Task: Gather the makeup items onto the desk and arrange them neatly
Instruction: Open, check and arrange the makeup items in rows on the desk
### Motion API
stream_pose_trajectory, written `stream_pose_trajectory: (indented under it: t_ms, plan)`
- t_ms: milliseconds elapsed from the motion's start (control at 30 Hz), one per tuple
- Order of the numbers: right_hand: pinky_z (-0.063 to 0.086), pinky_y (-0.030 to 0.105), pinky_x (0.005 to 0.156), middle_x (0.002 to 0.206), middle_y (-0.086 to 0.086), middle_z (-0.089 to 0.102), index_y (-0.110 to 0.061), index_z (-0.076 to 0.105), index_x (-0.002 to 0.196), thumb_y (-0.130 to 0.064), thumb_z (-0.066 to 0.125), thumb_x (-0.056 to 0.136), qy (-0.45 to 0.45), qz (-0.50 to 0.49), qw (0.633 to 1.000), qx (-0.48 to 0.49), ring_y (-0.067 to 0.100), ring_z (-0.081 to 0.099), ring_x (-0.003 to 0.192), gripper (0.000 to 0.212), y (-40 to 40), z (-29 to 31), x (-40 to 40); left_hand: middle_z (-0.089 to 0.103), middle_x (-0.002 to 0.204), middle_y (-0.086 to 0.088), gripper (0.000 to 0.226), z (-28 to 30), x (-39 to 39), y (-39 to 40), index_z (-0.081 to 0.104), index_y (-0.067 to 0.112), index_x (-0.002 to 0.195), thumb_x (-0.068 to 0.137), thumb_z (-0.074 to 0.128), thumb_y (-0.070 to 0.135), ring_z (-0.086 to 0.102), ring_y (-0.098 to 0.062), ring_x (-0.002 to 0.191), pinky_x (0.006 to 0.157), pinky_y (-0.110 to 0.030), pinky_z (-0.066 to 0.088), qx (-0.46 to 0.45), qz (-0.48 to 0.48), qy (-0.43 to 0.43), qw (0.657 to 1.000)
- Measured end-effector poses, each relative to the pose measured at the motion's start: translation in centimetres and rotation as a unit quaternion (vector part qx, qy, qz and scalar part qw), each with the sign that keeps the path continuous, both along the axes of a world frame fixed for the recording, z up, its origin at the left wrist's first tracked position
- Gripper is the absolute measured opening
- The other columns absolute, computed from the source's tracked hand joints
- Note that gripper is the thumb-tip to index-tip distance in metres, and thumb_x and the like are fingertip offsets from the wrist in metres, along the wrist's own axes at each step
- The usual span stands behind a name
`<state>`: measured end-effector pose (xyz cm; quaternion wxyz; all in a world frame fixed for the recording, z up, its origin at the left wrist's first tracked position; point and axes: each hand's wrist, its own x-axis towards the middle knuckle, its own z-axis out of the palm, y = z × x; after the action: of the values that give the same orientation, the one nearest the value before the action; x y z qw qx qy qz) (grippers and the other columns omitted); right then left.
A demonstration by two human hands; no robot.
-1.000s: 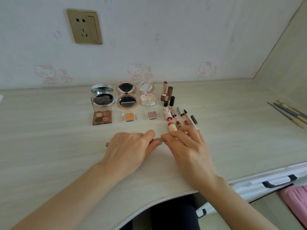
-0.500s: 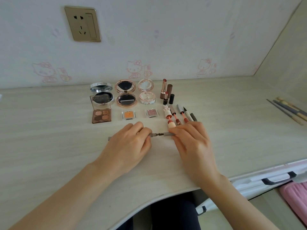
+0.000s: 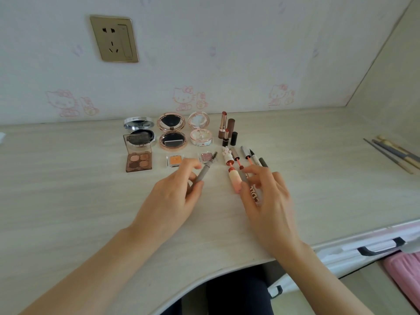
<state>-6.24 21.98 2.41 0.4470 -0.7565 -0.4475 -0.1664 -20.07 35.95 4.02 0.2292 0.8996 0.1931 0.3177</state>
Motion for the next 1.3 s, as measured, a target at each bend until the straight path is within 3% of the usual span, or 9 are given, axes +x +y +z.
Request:
stream_pose_trajectory:
  t_ms: [100, 200, 367, 500, 700, 767, 867, 1033, 1300]
  plan:
    - [0.039, 0.024, 0.069, 0.077, -0.022, 0.054, -0.03, 0.052, 0.102, -0.037, 0.042, 0.094, 0.02, 0.017, 1.0, -0.004, 0.015, 0.049, 0.082, 0.015, -0.1, 0.2, 0.1, 0.052, 0.075, 0.012, 0.013, 0.3, -0.1, -0.3, 0.046, 0.025, 0.094, 0.094, 0.056, 0.017, 0.05, -0.012, 0.061, 0.054, -0.03, 0.044, 0.05, -0.009, -0.01, 0.999]
    - [0.037, 0.024, 0.067, 0.084, -0.019, 0.059, -0.028, 0.055, 0.101, -0.024, 0.044, 0.095, 0.028, 0.017, 0.999, -0.021, 0.017, 0.047, 0.081, 0.014, -0.3, 0.0, 0.6, 0.05, 0.079, 0.014, 0.004, 0.3, -0.1, -0.3, 0.053, 0.026, 0.095, 0.096, 0.05, 0.023, 0.047, -0.007, 0.068, 0.056, -0.022, 0.039, 0.064, -0.021, -0.013, 0.998]
    - [0.045, 0.024, 0.071, 0.091, -0.014, 0.061, -0.025, 0.065, 0.104, -0.019, 0.052, 0.095, 0.047, 0.007, 0.997, -0.054, 0.013, 0.051, 0.091, 0.017, -1.8, -0.3, 2.2, 0.057, 0.094, 0.016, 0.023, -0.1, 0.8, -0.5, 0.067, 0.022, 0.104, 0.093, 0.049, 0.029, 0.053, -0.004, 0.09, 0.077, -0.012, 0.037, 0.012, -0.067, -0.029, 0.997]
    - [0.041, 0.014, 0.077, 0.094, -0.013, 0.061, -0.024, 0.068, 0.108, -0.019, 0.055, 0.093, 0.046, -0.008, 0.996, -0.076, 0.009, 0.054, 0.096, 0.02, -3.6, -0.3, 4.3, 0.055, 0.094, 0.021, 0.026, 0.1, 1.7, -1.6, 0.066, 0.027, 0.107, 0.089, 0.051, 0.035, 0.051, -0.004, 0.097, 0.083, -0.012, 0.038, -0.011, -0.094, -0.015, 0.995]
    - [0.048, 0.026, 0.076, 0.096, -0.009, 0.065, -0.022, 0.068, 0.107, -0.014, 0.058, 0.092, 0.008, -0.035, 0.996, -0.081, 0.014, 0.059, 0.095, 0.021, -5.3, -0.3, 7.9, 0.053, 0.104, 0.025, 0.036, 0.4, 4.3, -4.2, 0.062, 0.029, 0.117, 0.083, 0.063, 0.04, 0.045, -0.003, 0.11, 0.093, -0.008, 0.032, -0.04, -0.112, 0.006, 0.993]
    - [0.045, 0.025, 0.075, 0.098, -0.008, 0.065, -0.022, 0.066, 0.112, -0.014, 0.057, 0.092, 0.008, -0.043, 0.995, -0.092, 0.015, 0.058, 0.094, 0.023, -5.7, -0.3, 8.9, 0.05, 0.107, 0.023, 0.049, 0.4, 5.5, -5.0, 0.058, 0.03, 0.122, 0.078, 0.063, 0.051, 0.041, -0.003, 0.111, 0.093, -0.006, 0.03, -0.03, -0.125, 0.028, 0.991]
    - [0.046, 0.029, 0.073, 0.1, -0.009, 0.066, -0.023, 0.064, 0.114, -0.013, 0.057, 0.092, 0.009, -0.046, 0.993, -0.112, 0.015, 0.056, 0.096, 0.025, -6.2, -0.4, 10.3, 0.047, 0.115, 0.021, 0.069, 0.5, 7.4, -5.9, 0.05, 0.032, 0.13, 0.07, 0.063, 0.065, 0.032, -0.002, 0.116, 0.098, -0.017, 0.031, -0.004, -0.151, 0.078, 0.985]
    - [0.049, 0.034, 0.076, 0.094, -0.009, 0.067, -0.022, 0.067, 0.107, -0.017, 0.058, 0.092, -0.006, -0.045, 0.989, -0.139, 0.017, 0.055, 0.097, 0.019, -6.9, -0.6, 12.2, 0.038, 0.126, 0.018, 0.098, 1.0, 10.3, -7.2, 0.032, 0.032, 0.143, 0.062, 0.068, 0.073, 0.019, -0.006, 0.127, 0.107, -0.023, 0.021, 0.065, -0.165, 0.154, 0.972]
    - [0.051, 0.035, 0.068, 0.089, 0.0, 0.069, -0.015, 0.071, 0.106, -0.014, 0.065, 0.088, -0.062, -0.049, 0.982, -0.17, 0.025, 0.058, 0.091, 0.019, -7.1, -1.0, 13.8, 0.045, 0.124, 0.011, 0.092, 1.8, 14.6, -7.5, 0.035, 0.029, 0.143, 0.067, 0.061, 0.074, 0.022, -0.012, 0.127, 0.105, -0.027, 0.024, 0.148, -0.137, 0.202, 0.958]
